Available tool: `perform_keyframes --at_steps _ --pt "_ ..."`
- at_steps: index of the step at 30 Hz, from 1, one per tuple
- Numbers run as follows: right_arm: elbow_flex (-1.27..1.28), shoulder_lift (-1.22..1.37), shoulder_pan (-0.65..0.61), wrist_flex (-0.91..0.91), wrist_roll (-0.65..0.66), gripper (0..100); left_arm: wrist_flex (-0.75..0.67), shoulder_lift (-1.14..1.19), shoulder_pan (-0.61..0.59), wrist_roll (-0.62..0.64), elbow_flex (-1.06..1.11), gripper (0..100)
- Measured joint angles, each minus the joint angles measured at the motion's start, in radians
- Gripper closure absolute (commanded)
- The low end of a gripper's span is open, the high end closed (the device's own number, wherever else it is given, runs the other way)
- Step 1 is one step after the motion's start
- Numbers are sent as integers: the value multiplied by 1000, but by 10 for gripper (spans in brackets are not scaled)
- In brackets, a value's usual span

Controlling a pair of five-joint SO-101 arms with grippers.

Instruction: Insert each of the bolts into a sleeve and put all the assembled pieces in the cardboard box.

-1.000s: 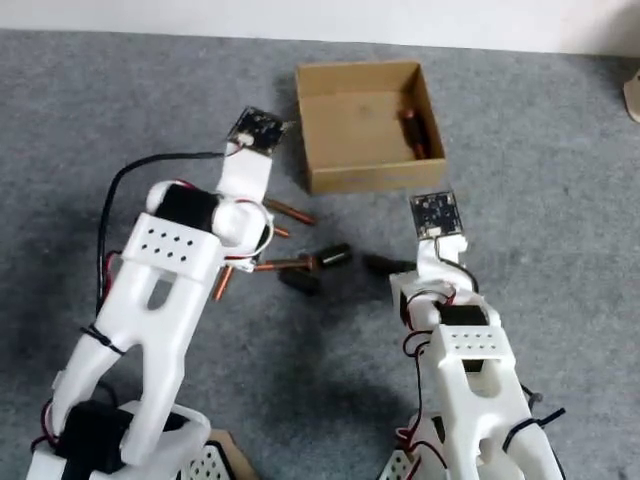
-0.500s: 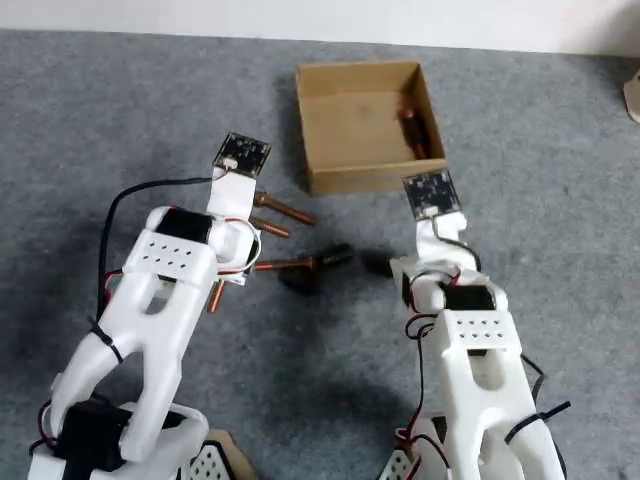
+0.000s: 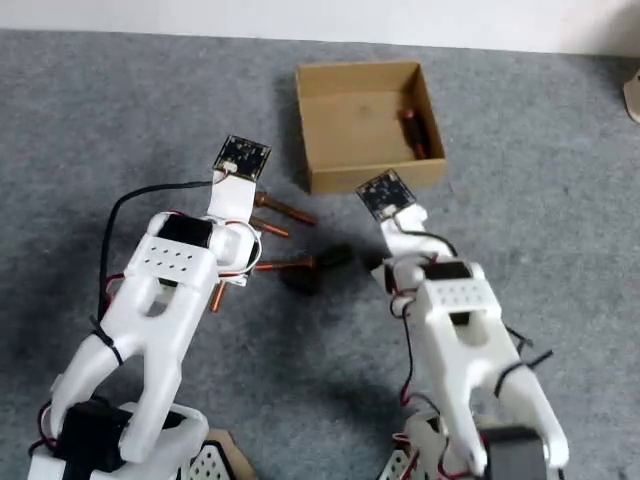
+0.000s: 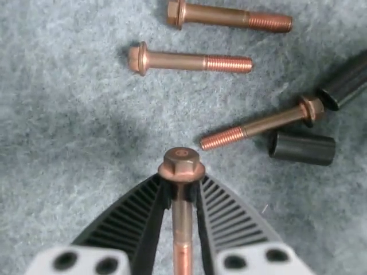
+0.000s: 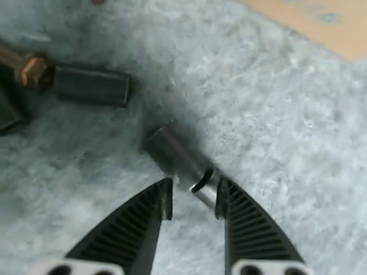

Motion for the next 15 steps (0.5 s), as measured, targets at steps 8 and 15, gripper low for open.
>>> perform_keyframes --at_steps 8,15 --pt "-143 175 0 -2 127 867 -5 0 0 0 0 996" --pt "-175 209 -3 0 216 867 -5 0 0 0 0 996"
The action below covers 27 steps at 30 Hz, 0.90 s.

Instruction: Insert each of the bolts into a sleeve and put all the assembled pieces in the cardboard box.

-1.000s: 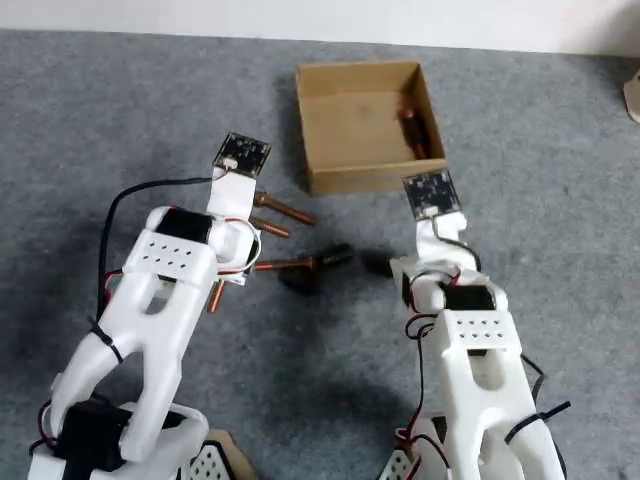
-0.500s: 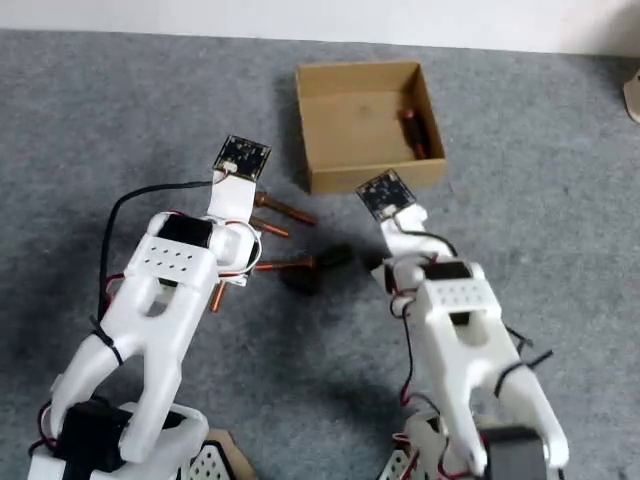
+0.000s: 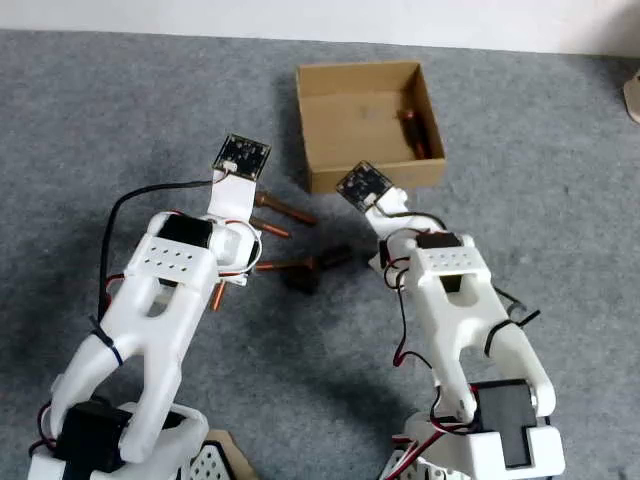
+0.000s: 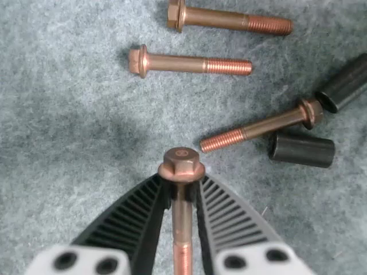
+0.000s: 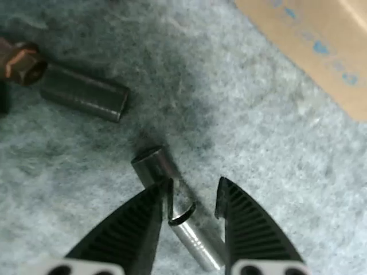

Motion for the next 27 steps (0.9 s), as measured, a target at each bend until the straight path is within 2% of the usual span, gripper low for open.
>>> perform_keyframes --at_steps 9,17,27 --pt "-2 0 -66 92 8 867 0 0 0 0 0 996" --pt "-3 0 -71 114 8 867 0 0 0 0 0 996" --pt "-5 3 -71 115 98 867 0 0 0 0 0 996"
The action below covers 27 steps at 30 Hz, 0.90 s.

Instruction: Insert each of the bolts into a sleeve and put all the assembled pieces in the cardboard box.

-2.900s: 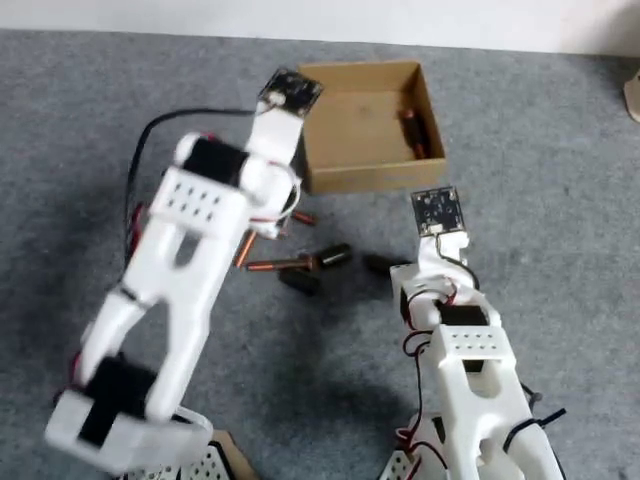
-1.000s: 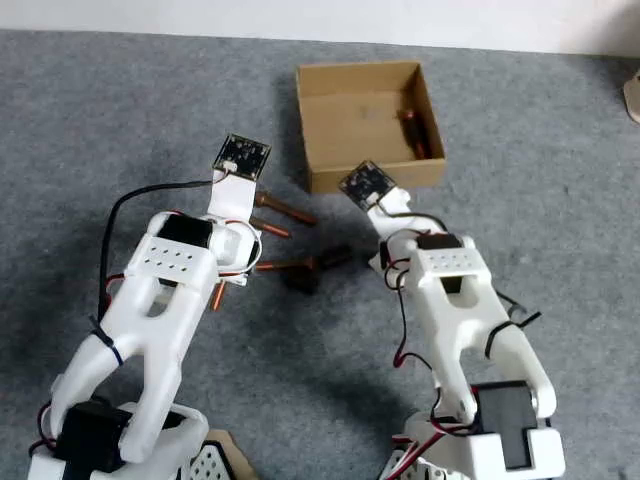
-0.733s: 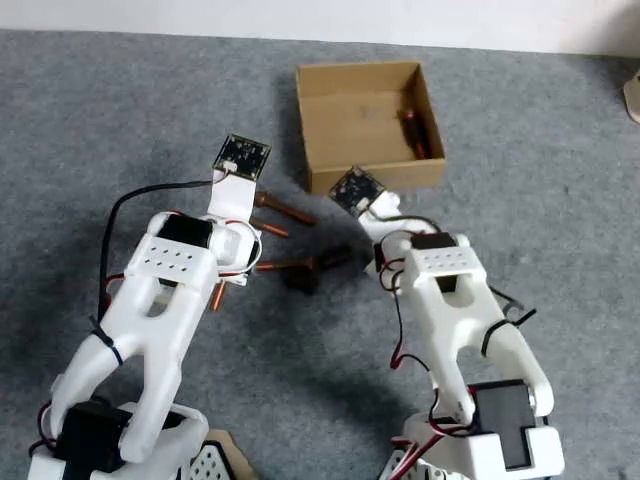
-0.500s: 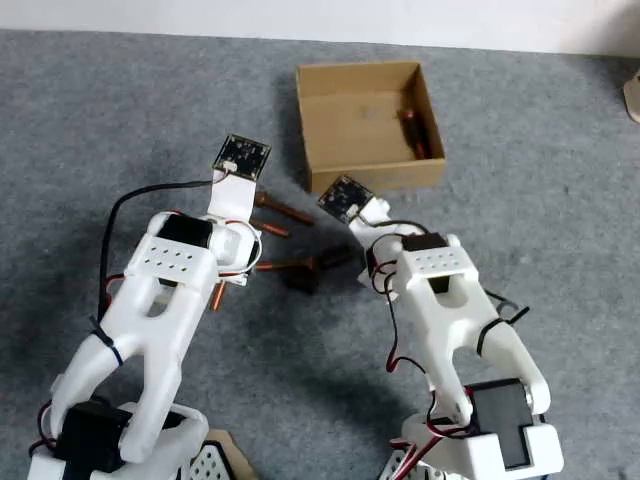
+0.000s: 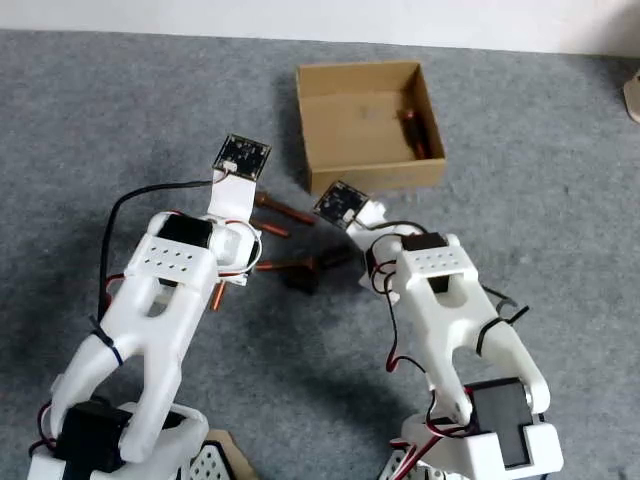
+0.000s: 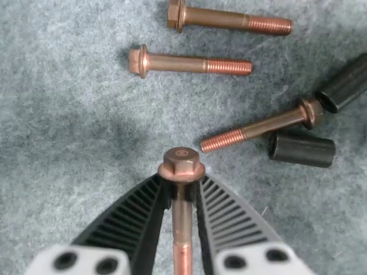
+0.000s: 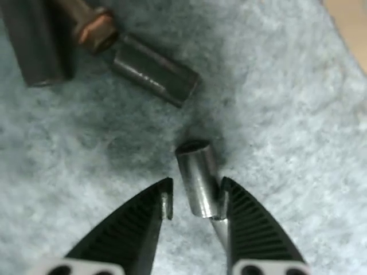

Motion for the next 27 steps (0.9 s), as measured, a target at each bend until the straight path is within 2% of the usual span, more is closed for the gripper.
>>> perform_keyframes --at_steps 18,27 --pt "104 0 0 -3 290 867 0 0 0 0 0 996" --pt "124 -3 0 -5 292 867 0 0 0 0 0 996"
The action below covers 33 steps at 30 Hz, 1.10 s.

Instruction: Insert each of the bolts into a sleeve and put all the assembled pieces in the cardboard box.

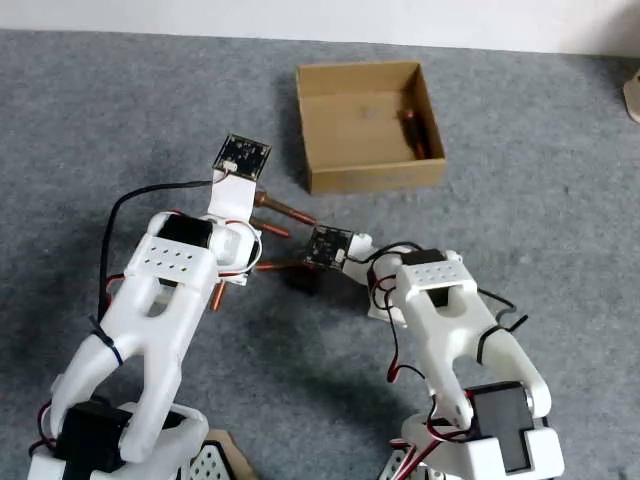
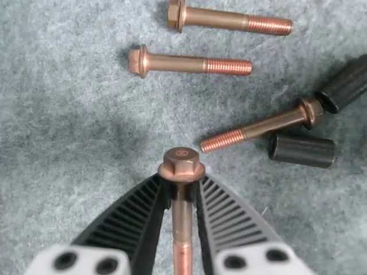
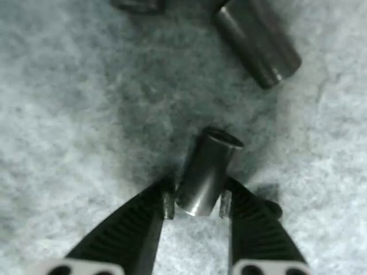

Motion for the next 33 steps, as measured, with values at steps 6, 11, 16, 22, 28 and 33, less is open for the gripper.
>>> perform_keyframes --at_steps 6,11,16,22,28,33 --pt "-5 0 0 0 -2 847 0 0 0 0 0 996" --pt "-23 3 0 5 -26 746 0 0 0 0 0 996" --pt "-23 3 -20 5 -34 746 0 0 0 0 0 996" --pt "-51 6 -44 9 -72 746 0 0 0 -21 0 996" --pt "-91 6 -80 11 -157 747 0 0 0 -21 0 996" --pt "-92 9 -97 2 -199 828 0 0 0 -21 0 996"
